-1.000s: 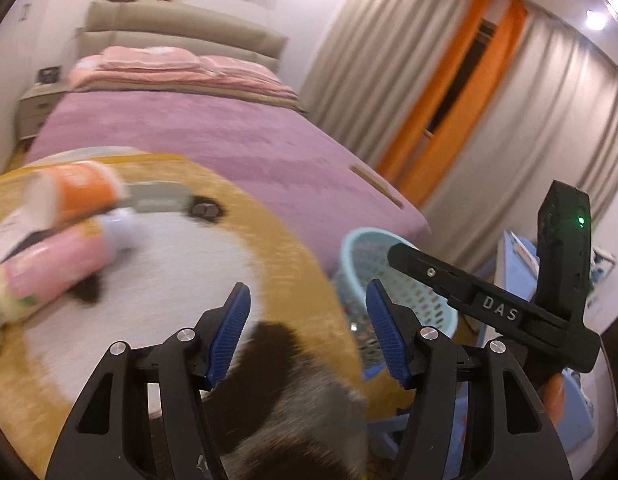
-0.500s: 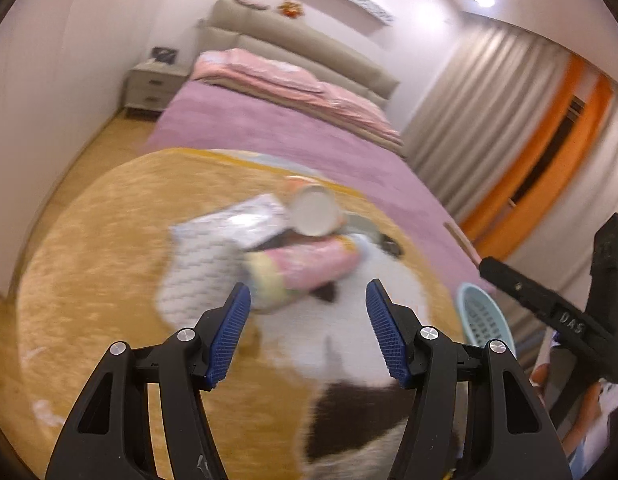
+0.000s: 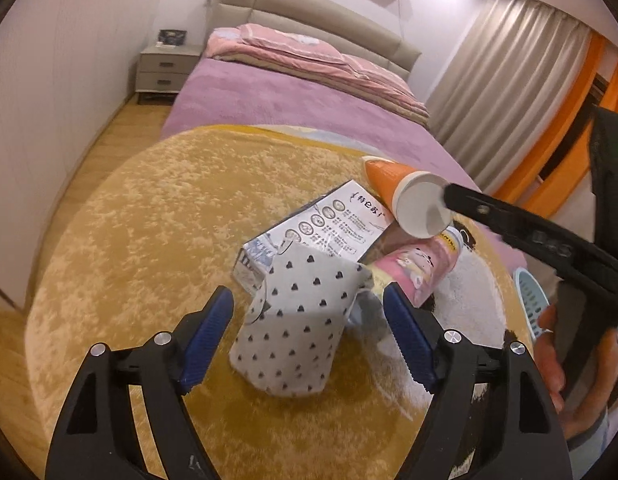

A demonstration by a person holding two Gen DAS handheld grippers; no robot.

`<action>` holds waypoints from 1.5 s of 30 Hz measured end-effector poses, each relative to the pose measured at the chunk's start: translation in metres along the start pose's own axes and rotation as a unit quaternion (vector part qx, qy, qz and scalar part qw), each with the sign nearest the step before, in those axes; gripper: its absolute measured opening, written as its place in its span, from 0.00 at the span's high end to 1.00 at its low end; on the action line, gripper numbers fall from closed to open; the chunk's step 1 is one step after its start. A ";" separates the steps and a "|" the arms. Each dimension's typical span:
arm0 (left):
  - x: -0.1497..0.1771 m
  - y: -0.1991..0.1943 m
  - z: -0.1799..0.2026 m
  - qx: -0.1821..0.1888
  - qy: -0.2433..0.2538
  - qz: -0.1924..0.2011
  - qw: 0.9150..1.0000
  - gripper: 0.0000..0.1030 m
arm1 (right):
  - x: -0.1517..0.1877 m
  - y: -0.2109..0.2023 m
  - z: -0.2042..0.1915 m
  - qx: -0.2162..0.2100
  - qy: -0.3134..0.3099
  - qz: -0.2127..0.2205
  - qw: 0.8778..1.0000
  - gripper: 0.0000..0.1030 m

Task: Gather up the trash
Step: 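Grasp the polka-dot bag with the left tool while the right tool grasps the orange paper cup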

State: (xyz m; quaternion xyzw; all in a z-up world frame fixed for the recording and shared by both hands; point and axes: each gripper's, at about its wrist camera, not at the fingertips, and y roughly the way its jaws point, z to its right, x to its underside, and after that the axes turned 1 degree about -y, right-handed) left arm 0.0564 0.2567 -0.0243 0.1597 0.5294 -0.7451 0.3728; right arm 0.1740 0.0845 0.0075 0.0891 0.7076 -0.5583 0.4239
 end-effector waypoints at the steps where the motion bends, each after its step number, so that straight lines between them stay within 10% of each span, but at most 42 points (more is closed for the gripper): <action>1: -0.001 0.005 0.000 0.001 0.003 -0.004 1.000 0.27 | 0.000 0.005 -0.001 0.003 -0.005 -0.003 1.000 0.57; 18: 0.012 0.011 -0.019 0.050 -0.018 0.003 0.999 0.50 | 0.029 -0.003 0.096 0.054 0.051 -0.015 0.997 0.66; 22: 0.014 0.011 -0.022 0.043 -0.021 0.001 0.999 0.59 | 0.036 -0.009 0.116 -0.014 0.077 -0.018 0.997 0.30; 30: 0.014 0.007 -0.026 0.033 -0.037 0.005 0.999 0.72 | 0.003 0.010 0.091 -0.061 0.054 -0.009 0.997 0.16; 38: 0.016 -0.006 -0.022 0.028 -0.035 0.016 0.999 0.74 | -0.005 0.047 0.089 -0.070 0.092 -0.042 0.992 0.18; 40: 0.016 -0.008 -0.020 0.029 -0.036 0.017 0.999 0.74 | -0.003 0.051 0.089 -0.077 0.095 -0.054 0.991 0.37; 45: 0.013 -0.013 -0.013 0.033 -0.031 0.022 0.999 0.75 | 0.001 0.044 0.098 -0.097 0.115 -0.051 0.987 0.43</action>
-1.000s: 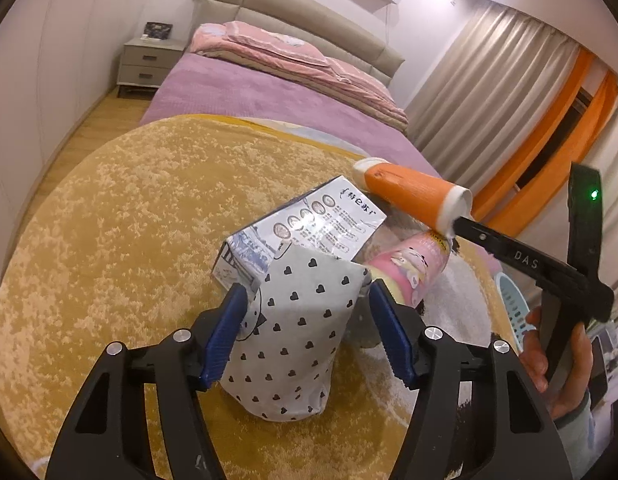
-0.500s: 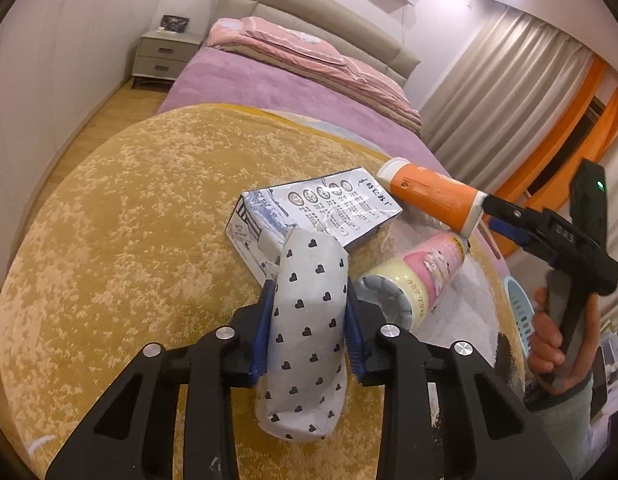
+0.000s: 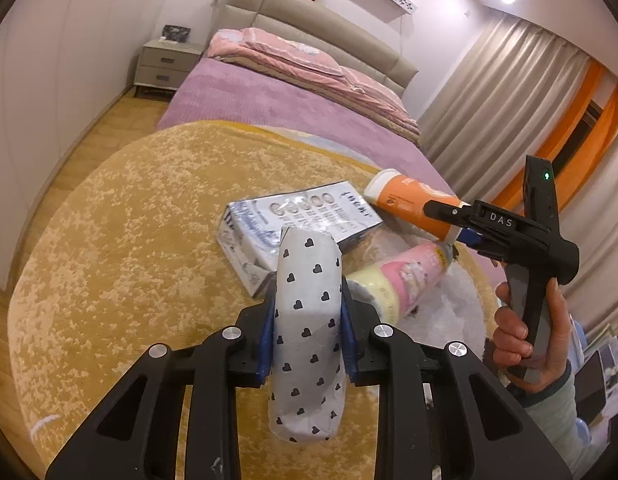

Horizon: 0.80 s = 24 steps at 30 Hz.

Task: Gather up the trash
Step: 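Grasp the polka-dot bag with the left tool while the right tool grasps the orange paper cup, then carry the polka-dot bag and orange cup over the wastebasket and open both tools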

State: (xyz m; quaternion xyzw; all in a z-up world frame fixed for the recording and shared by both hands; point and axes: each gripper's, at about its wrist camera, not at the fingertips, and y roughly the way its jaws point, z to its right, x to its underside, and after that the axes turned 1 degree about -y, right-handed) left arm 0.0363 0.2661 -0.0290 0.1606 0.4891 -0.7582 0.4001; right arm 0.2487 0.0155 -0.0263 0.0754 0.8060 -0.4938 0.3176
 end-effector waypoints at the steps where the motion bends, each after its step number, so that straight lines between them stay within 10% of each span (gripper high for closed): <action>1: 0.000 -0.002 0.004 0.002 0.004 0.002 1.000 0.75 | 0.001 -0.006 0.001 0.006 0.000 0.007 1.000 0.43; 24: 0.002 0.005 0.162 0.095 0.150 0.005 0.984 0.76 | 0.057 -0.171 0.066 0.088 0.028 0.142 0.986 0.43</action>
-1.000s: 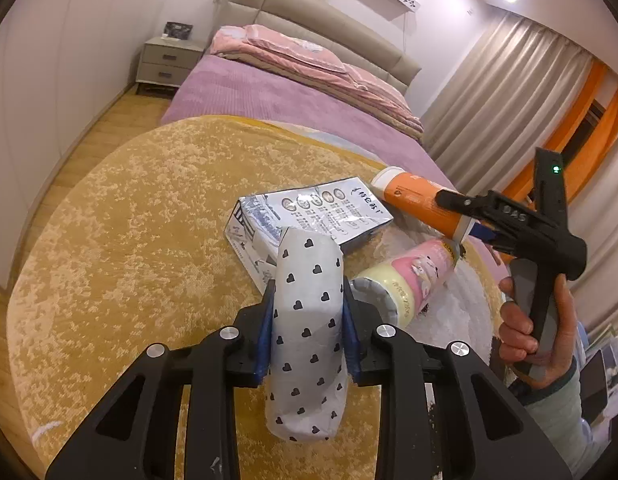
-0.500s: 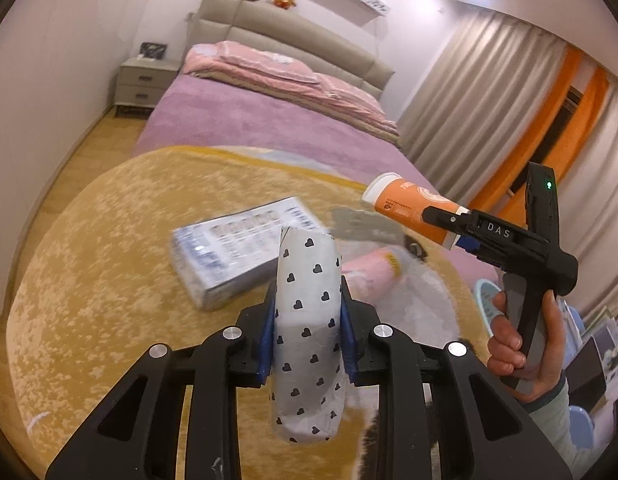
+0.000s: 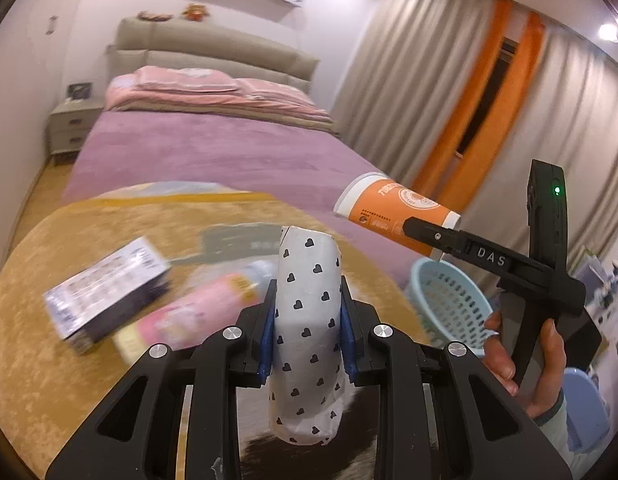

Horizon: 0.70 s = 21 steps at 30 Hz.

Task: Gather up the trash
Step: 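Carry the polka-dot bag and orange cup over the wastebasket and open both tools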

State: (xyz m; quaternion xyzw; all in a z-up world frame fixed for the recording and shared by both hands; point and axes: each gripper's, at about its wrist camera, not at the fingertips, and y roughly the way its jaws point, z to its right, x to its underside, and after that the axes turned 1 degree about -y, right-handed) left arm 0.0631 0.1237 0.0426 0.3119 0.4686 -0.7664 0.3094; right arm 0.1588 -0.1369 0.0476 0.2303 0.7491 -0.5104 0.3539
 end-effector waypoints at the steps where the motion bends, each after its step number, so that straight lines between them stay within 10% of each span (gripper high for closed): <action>1: -0.001 0.002 0.005 0.005 0.005 -0.001 1.000 0.76 | 0.000 -0.004 0.005 0.005 0.003 0.003 1.000 0.43; 21: -0.012 0.124 0.157 0.101 0.110 -0.081 0.985 0.76 | 0.028 -0.079 0.163 0.189 0.130 0.035 0.973 0.43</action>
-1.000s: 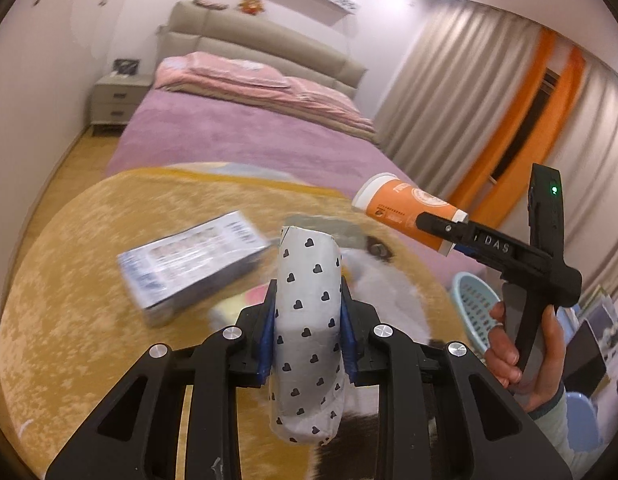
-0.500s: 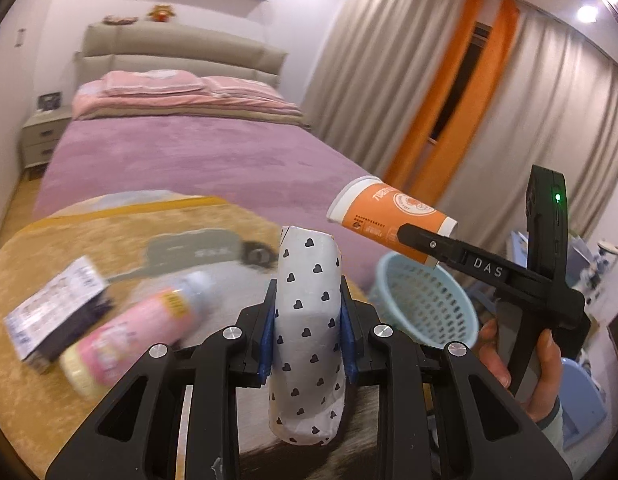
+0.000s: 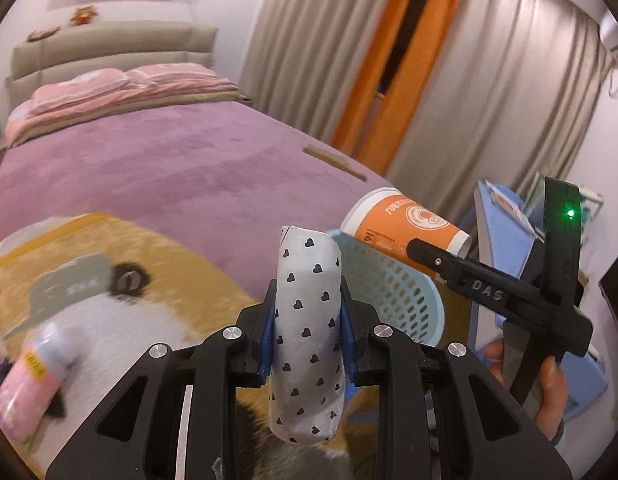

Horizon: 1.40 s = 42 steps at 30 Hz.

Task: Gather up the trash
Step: 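Carry the polka-dot bag and orange cup over the wastebasket and open both tools, then grasp the white milk carton with the left tool while the right tool grasps the pink yogurt bottle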

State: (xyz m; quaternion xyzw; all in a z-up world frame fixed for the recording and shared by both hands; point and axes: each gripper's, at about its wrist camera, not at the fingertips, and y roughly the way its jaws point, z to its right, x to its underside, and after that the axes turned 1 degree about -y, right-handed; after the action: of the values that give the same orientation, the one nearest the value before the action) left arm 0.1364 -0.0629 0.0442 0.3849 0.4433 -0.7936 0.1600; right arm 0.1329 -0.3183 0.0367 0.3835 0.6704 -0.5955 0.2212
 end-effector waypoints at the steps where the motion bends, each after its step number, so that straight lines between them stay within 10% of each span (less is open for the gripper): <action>1: 0.001 0.004 0.004 0.003 0.003 -0.004 1.000 0.76 | 0.001 0.004 0.009 0.007 0.010 -0.004 1.000 0.43; 13: -0.007 0.095 0.050 0.037 0.038 -0.070 0.996 0.74 | 0.016 0.043 0.072 0.038 0.082 -0.049 0.995 0.43; 17: -0.016 0.107 0.051 0.030 0.024 -0.063 0.997 0.45 | 0.022 0.049 0.086 0.039 0.105 -0.060 0.992 0.34; 20: -0.019 0.111 0.049 0.034 0.009 -0.058 0.998 0.43 | 0.026 0.055 0.096 0.034 0.118 -0.071 0.990 0.33; 42: 0.000 0.015 -0.012 0.010 -0.026 0.003 1.000 0.37 | 0.007 0.010 0.009 -0.017 0.045 -0.020 0.999 0.33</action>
State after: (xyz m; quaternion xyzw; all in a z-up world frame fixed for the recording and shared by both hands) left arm 0.1507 -0.0619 0.0314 0.3672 0.4301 -0.8071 0.1697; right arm 0.1351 -0.3254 0.0233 0.3926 0.6968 -0.5709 0.1854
